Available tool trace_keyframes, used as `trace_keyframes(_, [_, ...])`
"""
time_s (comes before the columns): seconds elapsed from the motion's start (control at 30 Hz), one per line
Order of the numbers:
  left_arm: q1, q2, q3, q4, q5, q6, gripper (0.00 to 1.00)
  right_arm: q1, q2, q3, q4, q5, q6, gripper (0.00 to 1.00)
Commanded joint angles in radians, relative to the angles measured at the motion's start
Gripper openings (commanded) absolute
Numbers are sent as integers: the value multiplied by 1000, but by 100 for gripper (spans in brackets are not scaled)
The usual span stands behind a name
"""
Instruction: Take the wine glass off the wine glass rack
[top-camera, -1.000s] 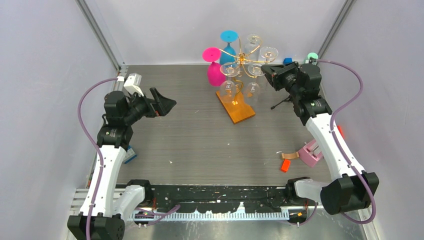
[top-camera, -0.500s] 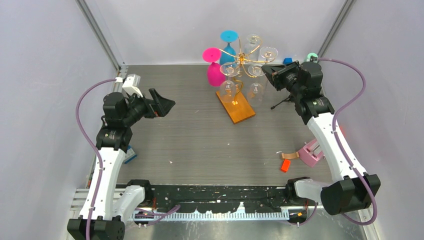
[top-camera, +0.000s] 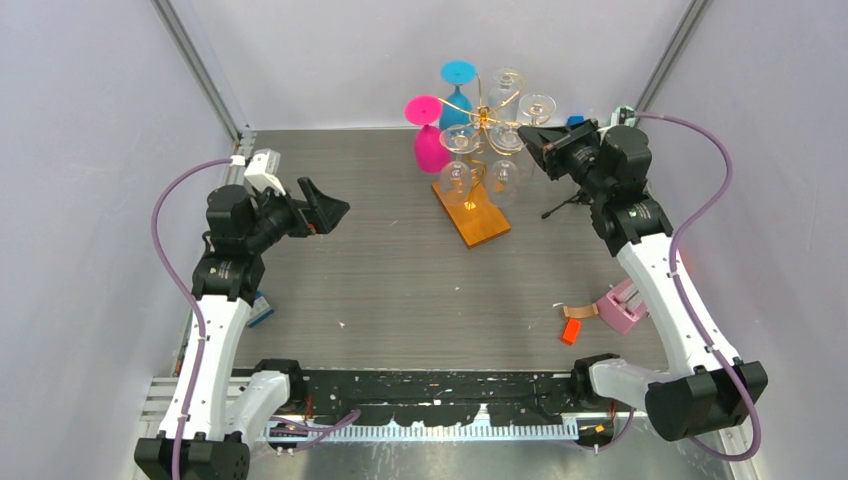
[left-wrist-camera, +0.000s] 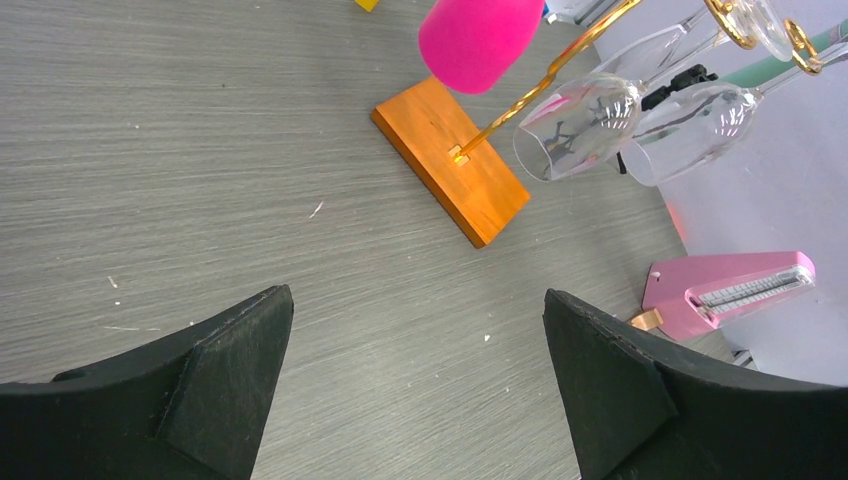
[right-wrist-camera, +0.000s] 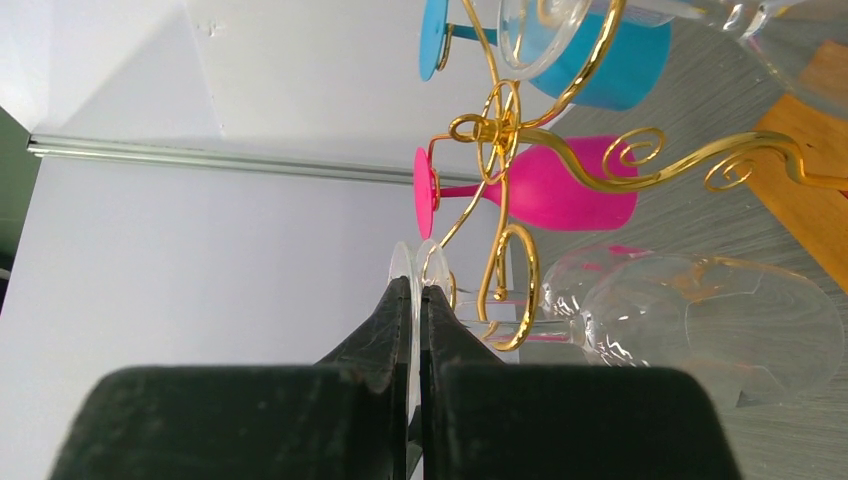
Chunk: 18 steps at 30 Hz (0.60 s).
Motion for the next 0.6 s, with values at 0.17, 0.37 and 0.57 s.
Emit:
trace_keyframes(0.17, [-2, -22, 5, 3, -17, 25, 100, 60, 51, 55, 147, -26, 5, 0])
trace_keyframes(0.37, [-3, -21, 4, 3, -16, 25, 100, 76, 92, 97, 163, 52, -55, 0])
trace_keyframes(0.57, [-3, -22, 4, 3, -17, 27, 100, 87, 100, 113, 155, 172, -105, 0])
